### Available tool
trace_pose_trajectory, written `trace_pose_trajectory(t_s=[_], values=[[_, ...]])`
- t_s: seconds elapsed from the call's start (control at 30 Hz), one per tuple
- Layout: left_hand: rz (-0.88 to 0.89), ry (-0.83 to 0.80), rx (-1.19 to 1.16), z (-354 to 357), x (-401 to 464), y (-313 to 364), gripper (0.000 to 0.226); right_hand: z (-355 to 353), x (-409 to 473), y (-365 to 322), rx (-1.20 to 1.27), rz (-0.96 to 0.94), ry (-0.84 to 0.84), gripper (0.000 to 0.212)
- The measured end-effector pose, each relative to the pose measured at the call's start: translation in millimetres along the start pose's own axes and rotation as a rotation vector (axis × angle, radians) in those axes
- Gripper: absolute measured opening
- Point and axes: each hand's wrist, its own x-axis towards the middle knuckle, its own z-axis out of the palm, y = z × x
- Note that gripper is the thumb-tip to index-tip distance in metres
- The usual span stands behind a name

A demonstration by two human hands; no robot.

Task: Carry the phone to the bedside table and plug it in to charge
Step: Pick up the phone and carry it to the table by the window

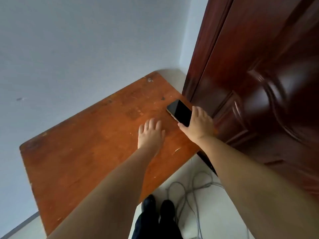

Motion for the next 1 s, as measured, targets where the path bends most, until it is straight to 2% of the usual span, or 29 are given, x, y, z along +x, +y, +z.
trace_pose_trajectory(t_s=[0.1,0.2,0.4,0.6,0.77,0.87,1.0], values=[[-0.062,0.038,0.044,20,0,-7,0.054,13,14,-3,0.047,0.074,-0.079,0.103],[-0.063,0.084,0.088,37,-4,-10,0.058,27,21,-2,0.053,0.107,-0.115,0.107],[-0.073,0.085,0.107,39,-1,-11,0.059,33,30,1,-0.005,0.110,-0.005,0.087],[-0.068,0.031,0.124,32,-1,-11,0.060,25,39,2,0.025,0.088,0.001,0.077],[-0.016,-0.104,0.128,3,6,-17,0.057,-5,52,-10,0.049,0.040,0.032,0.081],[-0.026,-0.088,0.121,-27,5,-30,0.056,-28,57,-30,0.052,-0.016,0.071,0.080],[-0.136,0.027,0.094,-74,-8,-64,0.053,-54,59,-72,0.099,-0.132,0.109,0.078]])
